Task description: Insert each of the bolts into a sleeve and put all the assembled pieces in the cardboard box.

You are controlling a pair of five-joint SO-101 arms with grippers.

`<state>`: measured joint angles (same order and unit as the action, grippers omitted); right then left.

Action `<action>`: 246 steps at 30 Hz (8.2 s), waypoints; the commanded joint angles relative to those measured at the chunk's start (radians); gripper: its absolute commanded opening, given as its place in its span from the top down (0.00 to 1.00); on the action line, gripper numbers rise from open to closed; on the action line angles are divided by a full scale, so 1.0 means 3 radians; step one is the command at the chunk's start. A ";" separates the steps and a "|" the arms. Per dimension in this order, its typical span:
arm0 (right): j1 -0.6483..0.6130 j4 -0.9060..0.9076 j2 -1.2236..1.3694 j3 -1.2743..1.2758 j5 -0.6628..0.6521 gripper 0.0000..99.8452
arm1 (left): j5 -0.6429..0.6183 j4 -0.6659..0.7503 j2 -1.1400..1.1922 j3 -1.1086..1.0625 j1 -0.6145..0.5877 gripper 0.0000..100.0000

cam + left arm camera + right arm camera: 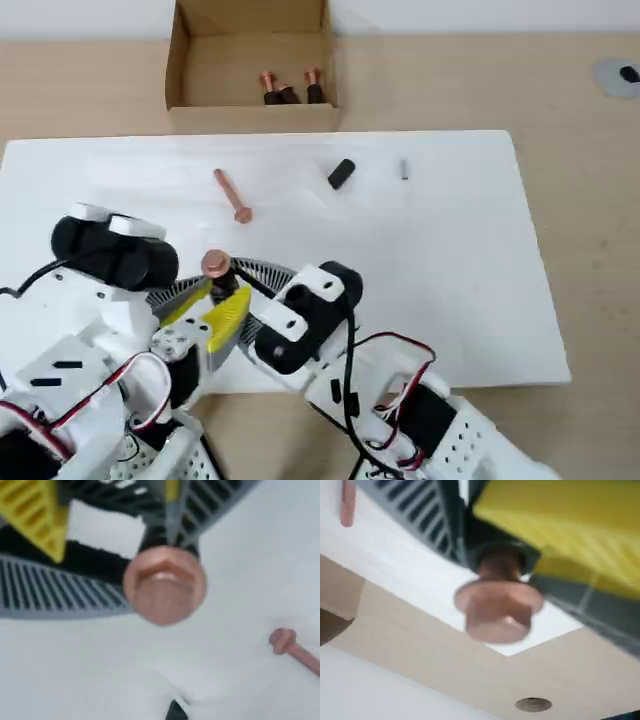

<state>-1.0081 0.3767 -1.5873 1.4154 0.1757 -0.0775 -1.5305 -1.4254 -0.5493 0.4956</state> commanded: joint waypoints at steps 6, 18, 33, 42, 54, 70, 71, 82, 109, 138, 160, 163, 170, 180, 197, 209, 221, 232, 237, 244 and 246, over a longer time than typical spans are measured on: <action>0.0105 -0.0107 -0.0043 -0.0049 -0.0015 0.99 | -0.0005 -0.0409 0.0228 0.0598 0.0051 0.83; 0.1046 -0.0685 0.0903 -0.1000 0.0184 0.99 | -0.0005 -0.0609 0.1082 0.1350 0.0046 0.83; 0.1936 -0.1079 0.4176 -0.3332 0.0471 0.99 | 0.0818 0.0199 0.1557 0.0578 -0.1284 0.94; 0.2258 -0.1064 0.6416 -0.5368 0.0445 0.99 | 0.0675 0.1054 0.2013 -0.0215 -0.1550 0.94; 0.2360 -0.0511 0.9193 -0.8820 0.0077 0.99 | -0.0005 0.1928 0.2989 -0.0210 -0.1555 0.85; 0.2360 -0.0143 1.0242 -0.9792 -0.0399 0.99 | -0.0266 0.1391 0.5127 0.1360 -0.1529 0.82; 0.2360 -0.0133 1.0242 -0.9792 -0.0399 0.99 | -0.0266 0.1274 0.5250 0.1504 -0.1524 0.82; 0.2376 0.0056 1.0247 -0.9797 -0.0394 0.99 | -0.0414 0.0471 0.6171 0.2501 -0.1437 0.82; 0.2509 0.0143 1.0247 -0.9797 -0.0384 0.99 | -0.2163 0.0297 0.6800 0.3452 -0.1171 0.82; 0.2544 0.0895 1.0247 -0.9976 -0.0394 0.89 | -0.0803 -0.0757 0.6897 0.4951 -0.1233 1.00; 0.2631 0.1616 1.0211 -1.0283 -0.0389 0.61 | 0.4537 -0.0742 0.4887 0.2414 -0.1171 0.99; 0.2647 0.2015 0.9996 -1.0278 -0.0384 0.61 | 0.4941 -0.0742 0.4836 0.2245 -0.1181 0.99; 0.2821 0.2593 0.9326 -1.0278 -0.0384 0.61 | 0.5237 -0.0690 0.4846 0.1897 -0.1166 0.99; 0.3204 0.3002 0.8406 -1.0273 -0.0378 0.61 | 0.5058 0.0634 0.4846 0.0598 -0.1171 0.93; 0.3209 0.3938 0.8104 -1.0283 -0.0384 0.61 | 0.2936 -0.0235 0.4805 0.1754 -0.1156 0.78; 0.3209 0.4148 0.7766 -1.0278 -0.0210 0.61 | -0.2542 -0.0685 0.4841 0.1678 -0.0941 0.77; 0.3209 0.4501 0.7618 -1.0278 0.0041 0.61 | -0.3432 -0.0511 0.5107 0.1545 -0.0859 0.77; 0.3230 0.4705 0.6830 -1.0267 0.0015 0.61 | -0.3463 -0.0496 0.5746 0.1586 -0.1105 0.77; 0.3255 0.4705 0.6513 -1.0267 -0.0113 0.61 | -0.3519 -0.0496 0.5854 0.1739 -0.1105 0.77; 0.3486 0.4705 0.6160 -1.0267 -0.0113 0.61 | -0.3539 -0.0496 0.6120 0.1775 -0.1105 0.77; 0.3613 0.4705 0.6094 -1.0267 -0.0113 0.61 | -0.3539 -0.0496 0.6293 0.1780 -0.1105 0.77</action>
<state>0.0215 1.7745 0.3092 -1.6318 0.1527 -1.1347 -1.6916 0.4005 -0.0307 0.1734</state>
